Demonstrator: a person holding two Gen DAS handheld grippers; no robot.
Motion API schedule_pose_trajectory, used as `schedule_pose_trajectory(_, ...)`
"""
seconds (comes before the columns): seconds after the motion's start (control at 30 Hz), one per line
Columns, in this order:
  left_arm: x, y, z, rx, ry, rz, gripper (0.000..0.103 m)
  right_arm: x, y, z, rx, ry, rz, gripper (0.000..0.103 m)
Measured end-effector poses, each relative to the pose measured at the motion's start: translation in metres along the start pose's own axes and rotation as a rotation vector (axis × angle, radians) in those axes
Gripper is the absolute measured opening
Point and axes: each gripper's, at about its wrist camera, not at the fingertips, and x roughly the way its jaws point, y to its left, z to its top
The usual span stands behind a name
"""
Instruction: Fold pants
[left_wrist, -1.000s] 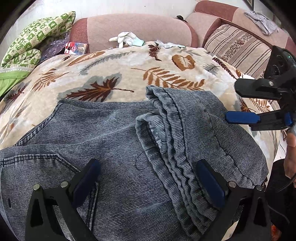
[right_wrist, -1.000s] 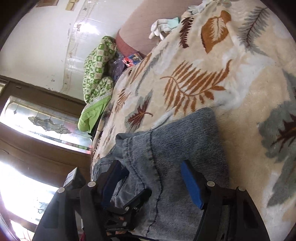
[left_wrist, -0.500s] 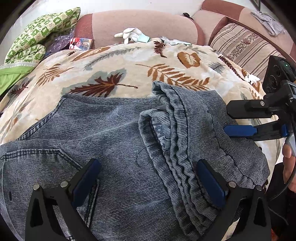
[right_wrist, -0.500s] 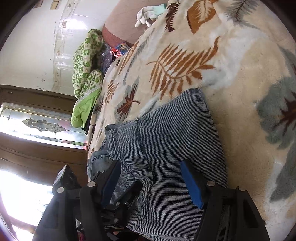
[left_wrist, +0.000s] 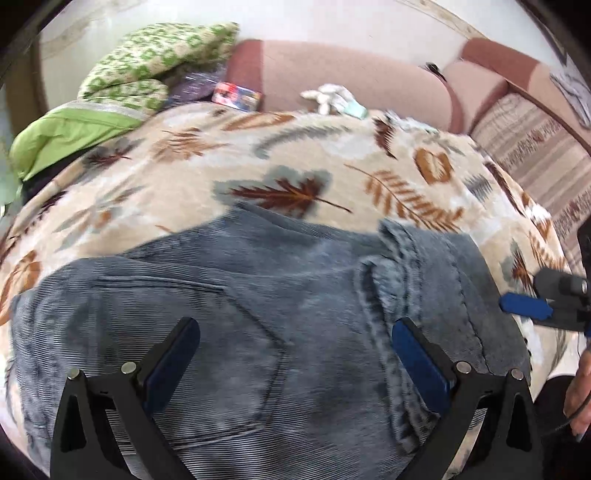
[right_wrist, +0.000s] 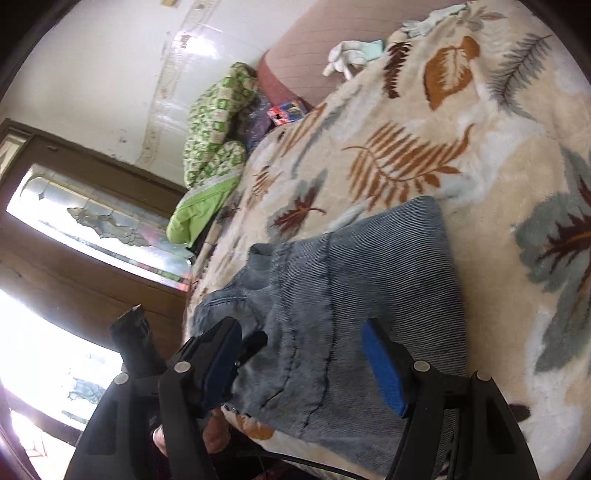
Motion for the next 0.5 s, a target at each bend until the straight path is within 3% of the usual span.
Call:
schedule_pose_trajectory(0.17, -0.013, 0.033, 0.005, -0.068, -0.055, 0.096, 0.103, 0.016, 0.014, -0.007, -0.075, 0.051, -0.079, 0.071)
schedule_pose_trajectory(0.3, 0.002, 0.049, 0.002, -0.096, 0.011, 0.126, 0.103, 0.036, 0.013, -0.012, -0.081, 0.114, -0.171, 0.071)
schedule_pose_trajectory(0.4, 0.02, 0.048, -0.005, -0.085, 0.073, 0.159, 0.103, 0.04, 0.012, -0.013, -0.101, 0.126, -0.19, 0.071)
schedule_pose_trajectory(0.5, 0.026, 0.041, -0.009, -0.028, 0.078, 0.206, 0.103, 0.041, 0.009, -0.014, -0.105, 0.128, -0.191, 0.072)
